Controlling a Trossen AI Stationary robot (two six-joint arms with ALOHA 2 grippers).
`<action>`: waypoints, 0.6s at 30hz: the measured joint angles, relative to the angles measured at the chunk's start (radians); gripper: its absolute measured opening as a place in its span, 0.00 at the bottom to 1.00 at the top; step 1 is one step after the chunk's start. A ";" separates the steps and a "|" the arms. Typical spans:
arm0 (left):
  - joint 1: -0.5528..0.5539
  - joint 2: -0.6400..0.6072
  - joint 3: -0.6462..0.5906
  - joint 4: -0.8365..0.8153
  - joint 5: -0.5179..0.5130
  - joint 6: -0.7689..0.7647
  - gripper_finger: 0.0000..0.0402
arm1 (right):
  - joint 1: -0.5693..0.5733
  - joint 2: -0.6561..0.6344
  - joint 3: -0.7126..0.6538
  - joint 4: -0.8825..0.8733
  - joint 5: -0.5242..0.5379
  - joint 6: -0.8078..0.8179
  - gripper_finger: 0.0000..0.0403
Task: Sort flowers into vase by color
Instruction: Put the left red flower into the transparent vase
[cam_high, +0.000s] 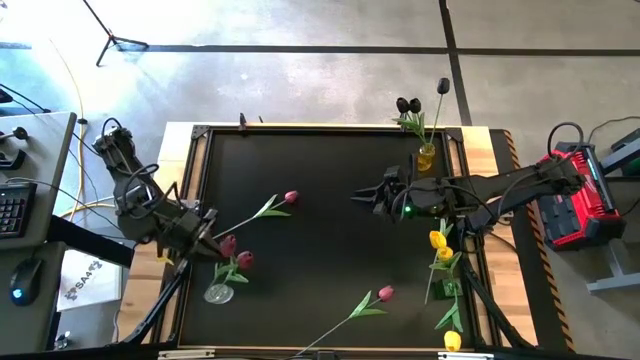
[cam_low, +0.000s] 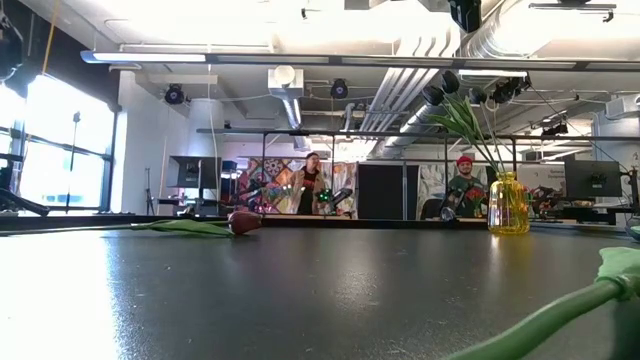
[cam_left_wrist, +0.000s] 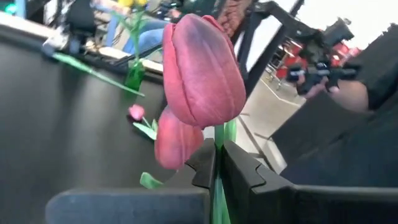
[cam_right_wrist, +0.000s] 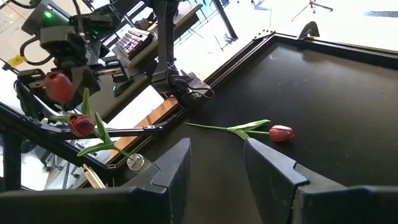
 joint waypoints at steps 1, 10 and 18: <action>0.000 -0.001 0.000 -0.011 -0.015 -0.029 0.03 | 0.000 0.000 0.000 0.000 0.000 -0.003 0.34; 0.000 -0.011 0.000 -0.114 -0.102 -0.213 0.21 | 0.001 0.000 0.000 0.000 -0.025 -0.008 0.34; 0.015 -0.038 0.000 -0.110 -0.131 -0.299 0.39 | 0.007 0.000 0.000 -0.001 -0.031 -0.008 0.34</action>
